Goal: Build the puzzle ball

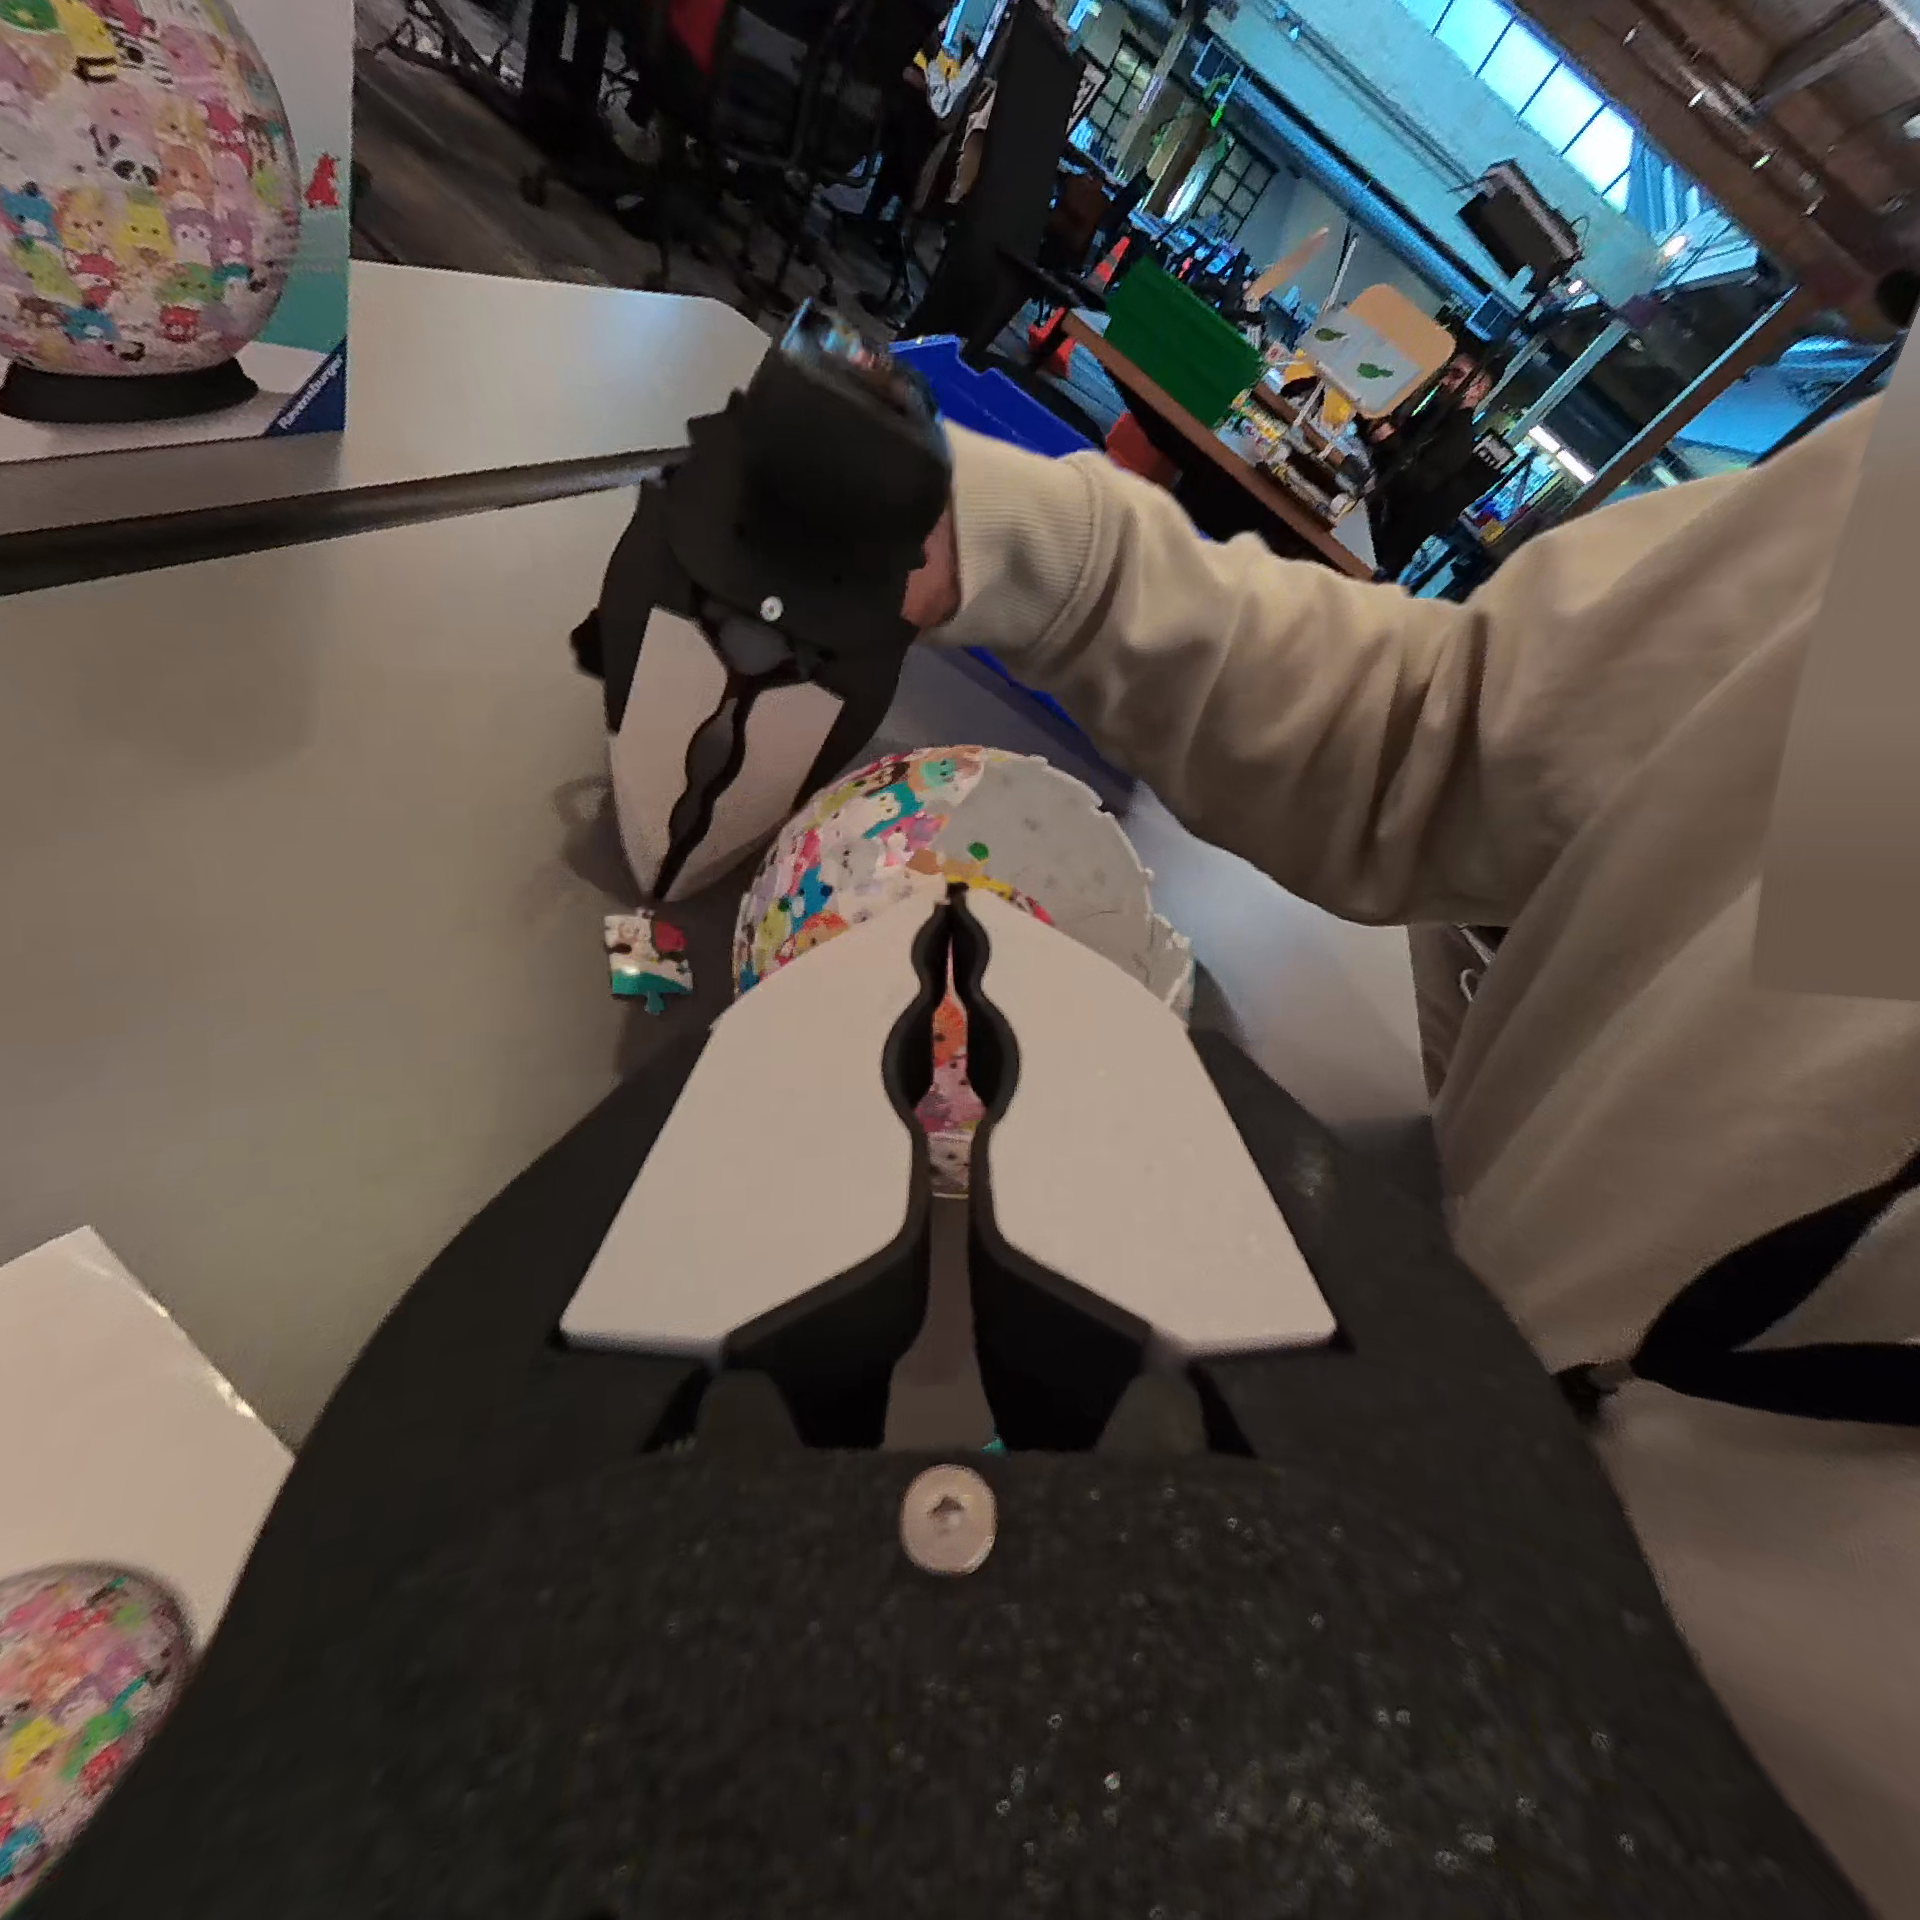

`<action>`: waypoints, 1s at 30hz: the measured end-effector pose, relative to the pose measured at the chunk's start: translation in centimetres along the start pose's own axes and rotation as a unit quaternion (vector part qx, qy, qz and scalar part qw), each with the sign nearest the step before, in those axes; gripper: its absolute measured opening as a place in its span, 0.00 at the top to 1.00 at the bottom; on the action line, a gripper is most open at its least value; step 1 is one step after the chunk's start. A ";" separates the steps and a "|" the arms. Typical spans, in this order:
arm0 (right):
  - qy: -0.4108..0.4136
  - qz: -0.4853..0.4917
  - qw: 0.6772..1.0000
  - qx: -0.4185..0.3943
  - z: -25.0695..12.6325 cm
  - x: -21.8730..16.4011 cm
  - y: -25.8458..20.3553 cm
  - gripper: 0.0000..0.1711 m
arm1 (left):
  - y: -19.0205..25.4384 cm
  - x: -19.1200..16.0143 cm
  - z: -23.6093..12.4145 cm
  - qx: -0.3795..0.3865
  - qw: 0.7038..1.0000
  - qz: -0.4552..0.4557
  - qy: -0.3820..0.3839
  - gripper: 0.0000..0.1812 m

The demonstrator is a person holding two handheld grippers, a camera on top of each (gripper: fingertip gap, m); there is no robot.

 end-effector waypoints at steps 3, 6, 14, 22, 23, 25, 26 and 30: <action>-0.004 0.040 0.999 -0.018 -1.0 -1.6 -0.8 1.00 | -0.7 -0.5 1.0 0.019 1.000 0.003 -0.021 1.00; -0.006 0.097 0.991 -0.090 -3.2 -2.1 -1.3 0.97 | -1.2 -0.8 1.5 0.025 0.999 -0.003 -0.030 1.00; 0.098 0.020 0.969 -0.227 -12.4 9.6 -6.0 0.80 | -1.8 -1.0 2.5 0.016 0.999 -0.004 -0.040 1.00; -0.043 -0.202 0.970 -0.131 -7.6 11.9 -5.5 0.75 | -2.2 -1.1 2.6 0.000 1.000 -0.004 -0.030 1.00; -0.052 -0.213 0.967 -0.129 -7.3 11.9 -5.3 0.74 | -2.2 -1.2 2.6 0.000 1.000 -0.003 -0.029 1.00; -0.056 -0.234 0.963 -0.119 -6.9 12.3 -5.4 0.81 | -2.3 -1.3 2.7 -0.001 1.000 -0.003 -0.025 1.00; -0.055 -0.243 0.961 -0.122 -6.8 12.6 -5.5 0.81 | -2.4 -1.3 2.8 -0.002 1.000 -0.004 -0.024 1.00; -0.078 -0.252 0.956 -0.128 -6.4 12.8 -5.4 0.82 | -2.6 -1.4 2.7 -0.005 1.000 -0.008 -0.023 1.00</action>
Point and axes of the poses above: each gripper's, where its closed fingertips meet, z out along the fingers, x out of its top, y = z × x across the jaws, the point moved 5 cm from there along -z, back along the fingers, and after that the axes turned 6 degrees about -z, right-handed, at the moved point
